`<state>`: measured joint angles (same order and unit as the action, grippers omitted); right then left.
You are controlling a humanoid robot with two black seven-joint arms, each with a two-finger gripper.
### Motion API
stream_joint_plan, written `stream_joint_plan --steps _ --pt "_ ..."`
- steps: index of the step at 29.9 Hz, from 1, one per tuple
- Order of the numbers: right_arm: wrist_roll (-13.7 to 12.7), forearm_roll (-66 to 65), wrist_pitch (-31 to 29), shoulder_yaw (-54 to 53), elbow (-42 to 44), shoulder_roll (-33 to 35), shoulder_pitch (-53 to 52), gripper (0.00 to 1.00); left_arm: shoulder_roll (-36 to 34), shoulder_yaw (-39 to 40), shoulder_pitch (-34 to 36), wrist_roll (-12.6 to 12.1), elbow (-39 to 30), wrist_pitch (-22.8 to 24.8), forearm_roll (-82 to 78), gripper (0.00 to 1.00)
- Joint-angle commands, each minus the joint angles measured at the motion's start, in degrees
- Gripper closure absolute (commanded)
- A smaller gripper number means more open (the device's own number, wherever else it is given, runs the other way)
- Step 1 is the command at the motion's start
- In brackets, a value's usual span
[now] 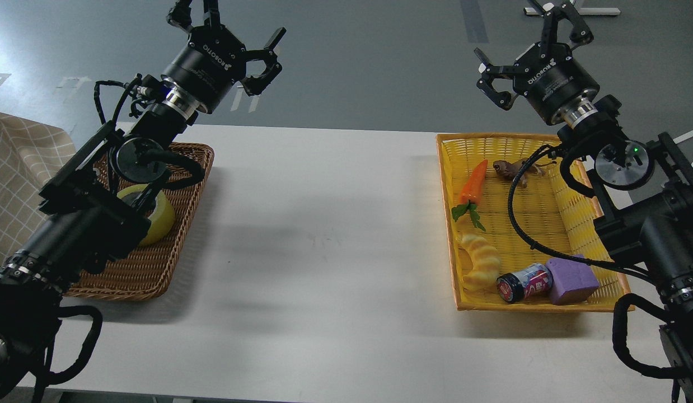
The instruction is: Place and transfer tape with both arms
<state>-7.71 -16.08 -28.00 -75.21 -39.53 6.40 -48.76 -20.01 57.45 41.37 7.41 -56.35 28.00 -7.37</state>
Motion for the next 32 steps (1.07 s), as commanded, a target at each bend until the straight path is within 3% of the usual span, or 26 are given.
stream_joint_plan --steps 1,32 --pt "0.06 0.08 0.00 -0.19 0.07 -0.42 -0.37 0.00 -1.43 0.12 -1.99 -0.03 -2.89 0.00 0.08 0.02" --pt "1.29 0.52 0.00 -5.20 -4.15 -2.53 5.69 0.00 2.78 -0.14 -1.20 -0.73 1.41 0.00 -0.71 0.02"
